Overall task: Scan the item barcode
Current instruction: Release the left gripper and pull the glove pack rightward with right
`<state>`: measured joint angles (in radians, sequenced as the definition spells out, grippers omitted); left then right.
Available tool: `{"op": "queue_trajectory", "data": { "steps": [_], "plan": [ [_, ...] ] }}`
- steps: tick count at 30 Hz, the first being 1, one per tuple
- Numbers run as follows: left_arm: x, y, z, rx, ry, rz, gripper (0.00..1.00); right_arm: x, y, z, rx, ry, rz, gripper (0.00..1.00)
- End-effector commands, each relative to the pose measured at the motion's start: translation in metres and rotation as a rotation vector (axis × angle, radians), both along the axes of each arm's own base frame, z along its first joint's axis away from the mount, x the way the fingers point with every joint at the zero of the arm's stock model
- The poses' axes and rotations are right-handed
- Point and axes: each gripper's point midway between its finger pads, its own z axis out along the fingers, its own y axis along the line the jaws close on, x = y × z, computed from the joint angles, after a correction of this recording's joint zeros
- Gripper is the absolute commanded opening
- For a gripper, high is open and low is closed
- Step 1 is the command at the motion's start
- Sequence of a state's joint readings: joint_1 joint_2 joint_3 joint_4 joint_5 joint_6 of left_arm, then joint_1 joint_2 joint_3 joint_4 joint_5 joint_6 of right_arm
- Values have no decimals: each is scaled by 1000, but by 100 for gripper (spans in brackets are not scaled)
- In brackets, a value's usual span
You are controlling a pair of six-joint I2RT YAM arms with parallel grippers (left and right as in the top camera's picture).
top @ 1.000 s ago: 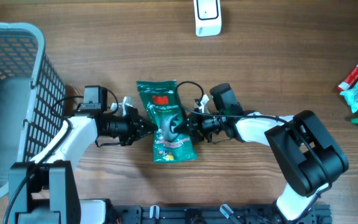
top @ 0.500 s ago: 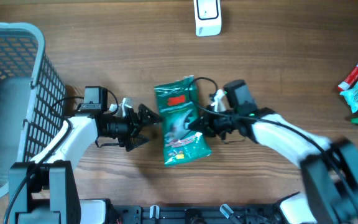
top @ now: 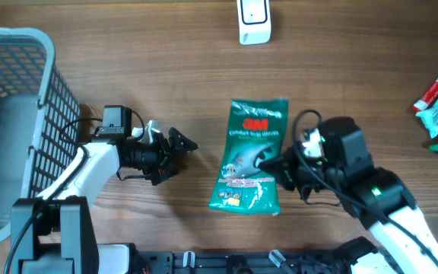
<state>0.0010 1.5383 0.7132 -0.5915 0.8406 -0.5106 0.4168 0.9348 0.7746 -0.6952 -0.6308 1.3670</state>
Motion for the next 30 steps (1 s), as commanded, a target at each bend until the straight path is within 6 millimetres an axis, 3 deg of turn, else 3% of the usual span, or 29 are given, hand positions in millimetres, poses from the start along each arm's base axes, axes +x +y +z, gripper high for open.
{"op": "queue_trajectory", "data": {
  "steps": [1,4,7,10,17,21,23,27,30],
  "plan": [
    [-2,-1,2,6,-14,-8,100,-21,3,15,161,408,-233,4],
    [-2,-1,2,6,-14,-8,100,-28,11,24,251,608,-294,4],
    [-2,-1,2,5,-14,-8,100,1,19,37,322,507,-275,4],
    [-2,-1,2,5,-14,-8,100,15,20,32,329,511,-290,4],
    [-2,-1,2,6,-14,-8,100,18,28,14,375,723,-196,4],
    [-2,-1,2,7,-14,-8,100,18,38,28,443,661,-43,4],
    [-1,1,-1,24,-14,-5,100,18,39,31,457,686,-45,4],
    [-1,2,-2,31,-14,-4,100,5,30,32,480,859,-68,4],
    [-1,2,-2,31,-14,-3,100,5,7,22,498,1042,-203,4]
  ]
}}
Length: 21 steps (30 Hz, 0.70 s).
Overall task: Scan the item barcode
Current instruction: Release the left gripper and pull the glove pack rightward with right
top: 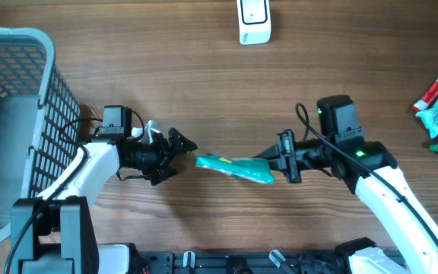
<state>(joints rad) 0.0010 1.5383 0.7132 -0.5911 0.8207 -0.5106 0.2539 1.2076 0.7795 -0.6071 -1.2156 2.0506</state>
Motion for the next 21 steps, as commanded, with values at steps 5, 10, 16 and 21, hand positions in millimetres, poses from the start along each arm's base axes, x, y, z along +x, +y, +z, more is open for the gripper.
{"op": "queue_trajectory", "data": {
  "steps": [5,10,16,21],
  "plan": [
    [-2,0,1,12,-14,-7,100,29,-53,-12,49,316,-230,4],
    [-2,0,1,12,-14,-7,100,59,-85,-36,76,443,-359,4],
    [-2,0,1,12,-14,-7,100,85,-94,-74,83,622,-383,5],
    [-2,0,1,12,-14,-7,100,88,-95,-99,79,726,-384,4]
  ]
}}
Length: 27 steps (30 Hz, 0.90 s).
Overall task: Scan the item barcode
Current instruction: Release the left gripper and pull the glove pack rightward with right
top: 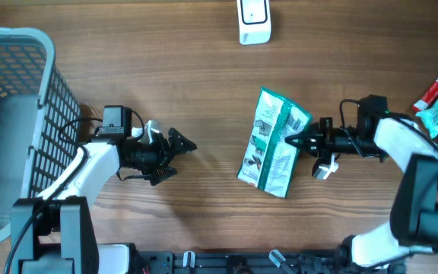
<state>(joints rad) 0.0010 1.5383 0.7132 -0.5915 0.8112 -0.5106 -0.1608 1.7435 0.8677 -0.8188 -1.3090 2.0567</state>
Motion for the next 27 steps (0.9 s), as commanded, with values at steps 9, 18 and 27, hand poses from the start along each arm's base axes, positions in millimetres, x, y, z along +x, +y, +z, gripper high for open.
{"op": "queue_trajectory", "data": {
  "steps": [9,18,27],
  "plan": [
    [-2,-1,2,3,-14,-8,100,4,-1,-11,0,-12,12,4],
    [-2,-1,2,3,-14,-8,100,-12,0,-11,-22,-66,68,4],
    [-2,-1,2,3,-14,-8,100,-36,4,16,17,-24,134,4]
  ]
}}
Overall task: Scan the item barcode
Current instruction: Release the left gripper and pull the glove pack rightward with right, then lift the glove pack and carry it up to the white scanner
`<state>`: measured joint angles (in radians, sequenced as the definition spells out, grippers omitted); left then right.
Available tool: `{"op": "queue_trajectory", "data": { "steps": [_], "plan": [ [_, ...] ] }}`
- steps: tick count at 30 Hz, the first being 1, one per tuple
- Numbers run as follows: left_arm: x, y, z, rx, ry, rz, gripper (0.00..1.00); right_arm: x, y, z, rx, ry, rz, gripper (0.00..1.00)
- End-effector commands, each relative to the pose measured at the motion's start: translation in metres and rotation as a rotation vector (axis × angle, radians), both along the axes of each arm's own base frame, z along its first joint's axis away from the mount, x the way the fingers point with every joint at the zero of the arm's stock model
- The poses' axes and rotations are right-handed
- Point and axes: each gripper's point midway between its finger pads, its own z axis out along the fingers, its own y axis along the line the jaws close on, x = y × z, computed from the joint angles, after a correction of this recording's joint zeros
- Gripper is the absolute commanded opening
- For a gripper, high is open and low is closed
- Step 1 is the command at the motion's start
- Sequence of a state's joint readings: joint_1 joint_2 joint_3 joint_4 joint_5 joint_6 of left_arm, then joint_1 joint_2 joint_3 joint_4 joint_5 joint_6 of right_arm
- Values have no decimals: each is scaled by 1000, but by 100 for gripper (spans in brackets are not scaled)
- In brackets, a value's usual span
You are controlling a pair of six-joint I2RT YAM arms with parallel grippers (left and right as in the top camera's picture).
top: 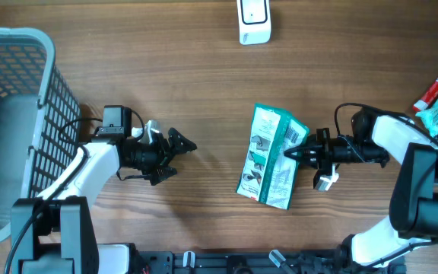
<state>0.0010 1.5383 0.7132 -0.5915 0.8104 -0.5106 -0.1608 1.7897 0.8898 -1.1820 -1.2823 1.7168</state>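
Observation:
A green and white 3M packet (271, 156) lies tilted at the middle of the wooden table, its printed back side up. My right gripper (296, 152) is shut on the packet's right edge. The white barcode scanner (254, 21) sits at the table's far edge, top centre. My left gripper (182, 146) hovers left of the packet with nothing in it, its fingers a little apart.
A grey mesh basket (14, 114) stands at the left edge. A red tube (432, 91), a pale blue packet and a small bottle lie at the right edge.
The packet has shifted slightly left and lies a bit straighter, still held at its right edge. The right arm's wrist has moved a little. The left arm is unchanged.
The packet lay front side up with my right gripper at its right edge. Then it was lifted edge-on in that gripper. After that it showed its back side, further right, and now it rests tilted in the same grip. The left arm never moved.

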Motion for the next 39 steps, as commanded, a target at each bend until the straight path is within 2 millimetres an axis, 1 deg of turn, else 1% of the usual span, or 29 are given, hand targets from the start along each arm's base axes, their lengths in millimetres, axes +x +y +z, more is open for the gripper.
{"op": "queue_trajectory", "data": {
  "steps": [1,3,5,8,11,13,17,18,20,25,28,35,37,39],
  "plan": [
    [-2,-1,2,2,-14,-8,100,-3,0,20,22,-44,42,4],
    [-2,-1,2,2,-15,-8,100,-15,2,42,55,99,50,4],
    [-2,-1,2,2,-14,-8,100,-15,1,45,48,127,48,4],
    [-2,-1,2,2,-14,-8,100,-20,0,40,11,319,31,4],
    [-2,-1,2,2,-14,-8,100,-20,-3,30,-37,366,28,4],
    [-2,-1,2,2,-14,-8,100,-17,-4,23,-57,322,31,4],
    [-2,-1,2,2,-14,-8,100,-15,-5,22,-58,268,40,4],
    [-2,-1,2,2,-15,-8,100,-14,-5,21,-58,215,52,4],
    [-2,-1,2,2,-15,-8,100,-10,-5,20,-52,47,88,4],
    [-2,-1,2,2,-14,-8,100,-5,-1,33,20,-176,100,4],
    [-2,-1,2,2,-14,-8,100,-14,1,43,46,-217,130,4],
    [-2,-1,2,2,-14,-8,100,-14,-2,50,4,-381,203,4],
    [-2,-1,2,2,-15,-8,100,-15,-3,57,-17,-425,218,4],
    [-2,-1,2,2,-14,-8,100,-16,-4,67,-44,-483,227,4]
  ]
}}
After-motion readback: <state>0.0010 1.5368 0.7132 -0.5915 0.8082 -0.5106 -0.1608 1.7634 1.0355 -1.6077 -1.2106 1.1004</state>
